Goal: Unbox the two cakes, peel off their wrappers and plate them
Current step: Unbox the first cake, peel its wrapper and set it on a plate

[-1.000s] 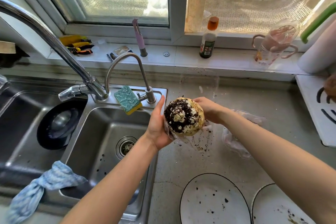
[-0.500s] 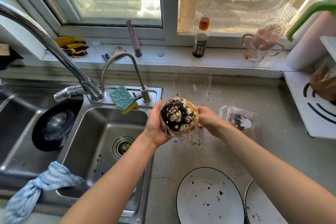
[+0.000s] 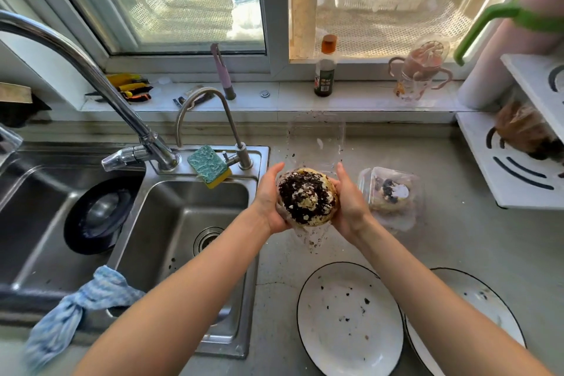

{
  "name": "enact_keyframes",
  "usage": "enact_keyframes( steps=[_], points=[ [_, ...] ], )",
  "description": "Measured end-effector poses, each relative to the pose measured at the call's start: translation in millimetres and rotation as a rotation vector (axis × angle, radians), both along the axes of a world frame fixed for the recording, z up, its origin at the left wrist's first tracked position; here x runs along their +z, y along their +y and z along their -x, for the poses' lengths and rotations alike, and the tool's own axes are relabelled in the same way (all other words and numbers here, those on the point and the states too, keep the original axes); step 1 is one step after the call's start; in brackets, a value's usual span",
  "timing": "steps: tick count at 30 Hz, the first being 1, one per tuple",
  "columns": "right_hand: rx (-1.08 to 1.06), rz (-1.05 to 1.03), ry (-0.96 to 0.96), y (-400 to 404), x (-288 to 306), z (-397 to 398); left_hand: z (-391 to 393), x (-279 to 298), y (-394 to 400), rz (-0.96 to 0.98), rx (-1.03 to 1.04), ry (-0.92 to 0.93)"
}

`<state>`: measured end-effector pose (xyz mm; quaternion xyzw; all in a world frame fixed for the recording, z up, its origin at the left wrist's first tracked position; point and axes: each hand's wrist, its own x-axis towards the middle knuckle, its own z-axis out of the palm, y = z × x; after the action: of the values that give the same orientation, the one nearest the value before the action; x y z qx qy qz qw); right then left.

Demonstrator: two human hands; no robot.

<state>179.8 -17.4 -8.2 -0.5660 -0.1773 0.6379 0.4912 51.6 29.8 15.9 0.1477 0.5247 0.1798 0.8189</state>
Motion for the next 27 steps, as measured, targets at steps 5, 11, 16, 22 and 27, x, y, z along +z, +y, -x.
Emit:
enact_keyframes(
  steps=[5, 11, 16, 22, 27],
  points=[
    [-0.028, -0.017, 0.016, -13, -3, 5, -3, 6, -5, -0.009, -0.068, 0.146],
    [-0.089, -0.044, 0.071, -24, -4, 1, -12, 15, -9, -0.033, -0.174, 0.162],
    [-0.115, -0.067, 0.15, -30, -7, -12, -19, 23, -15, -0.063, -0.233, 0.117],
    [-0.122, -0.102, 0.171, -33, -4, -14, -23, 19, -14, -0.016, -0.166, 0.139],
    [-0.194, -0.12, 0.214, -35, -6, -11, -23, 19, -11, 0.06, -0.078, 0.155]
  ],
)
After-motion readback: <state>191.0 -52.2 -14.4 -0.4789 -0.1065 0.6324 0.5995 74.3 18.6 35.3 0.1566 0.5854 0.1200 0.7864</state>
